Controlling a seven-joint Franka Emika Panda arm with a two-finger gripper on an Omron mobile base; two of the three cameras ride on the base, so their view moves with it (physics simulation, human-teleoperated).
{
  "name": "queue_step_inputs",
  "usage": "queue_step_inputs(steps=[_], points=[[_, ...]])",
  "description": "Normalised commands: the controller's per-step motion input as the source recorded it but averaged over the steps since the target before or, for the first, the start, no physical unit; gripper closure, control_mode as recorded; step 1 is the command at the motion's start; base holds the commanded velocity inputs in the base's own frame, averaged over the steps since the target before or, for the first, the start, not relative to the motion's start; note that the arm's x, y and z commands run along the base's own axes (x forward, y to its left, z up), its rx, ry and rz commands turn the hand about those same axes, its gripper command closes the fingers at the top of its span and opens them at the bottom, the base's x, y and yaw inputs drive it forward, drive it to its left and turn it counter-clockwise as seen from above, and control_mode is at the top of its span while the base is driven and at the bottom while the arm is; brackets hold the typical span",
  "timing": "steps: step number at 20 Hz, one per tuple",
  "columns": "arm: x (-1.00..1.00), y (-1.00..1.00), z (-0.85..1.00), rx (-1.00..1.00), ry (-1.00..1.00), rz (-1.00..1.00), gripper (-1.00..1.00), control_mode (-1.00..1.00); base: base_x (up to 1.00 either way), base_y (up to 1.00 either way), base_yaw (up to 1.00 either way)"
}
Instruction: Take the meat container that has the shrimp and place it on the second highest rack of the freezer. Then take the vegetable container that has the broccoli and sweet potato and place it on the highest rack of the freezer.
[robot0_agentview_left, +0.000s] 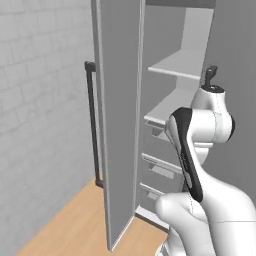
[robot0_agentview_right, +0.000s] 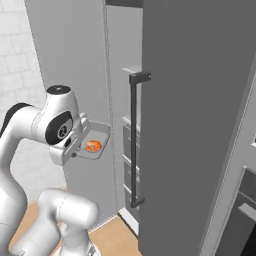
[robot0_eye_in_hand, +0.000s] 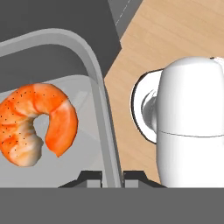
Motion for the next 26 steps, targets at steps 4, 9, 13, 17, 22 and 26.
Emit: queue_step_inputs(steps=[4, 9, 13, 17, 22, 26], points=[[0.0, 0.0, 0.0, 0.0, 0.0, 0.0, 1.0, 1.0, 0.5, 0.21, -0.15], [0.0, 0.0, 0.0, 0.0, 0.0, 0.0, 1.0, 1.0, 0.5, -0.06, -0.15], [0.0, 0.0, 0.0, 0.0, 0.0, 0.0, 1.0, 1.0, 0.62, 0.0, -0.14], [0.0, 0.0, 0.0, 0.0, 0.0, 0.0, 1.0, 1.0, 0.62, 0.08, -0.15], [0.0, 0.0, 0.0, 0.0, 0.0, 0.0, 1.0, 1.0, 0.46, 0.15, -0.18], [0.0, 0.0, 0.0, 0.0, 0.0, 0.0, 1.0, 1.0, 0.25, 0.53, -0.29]])
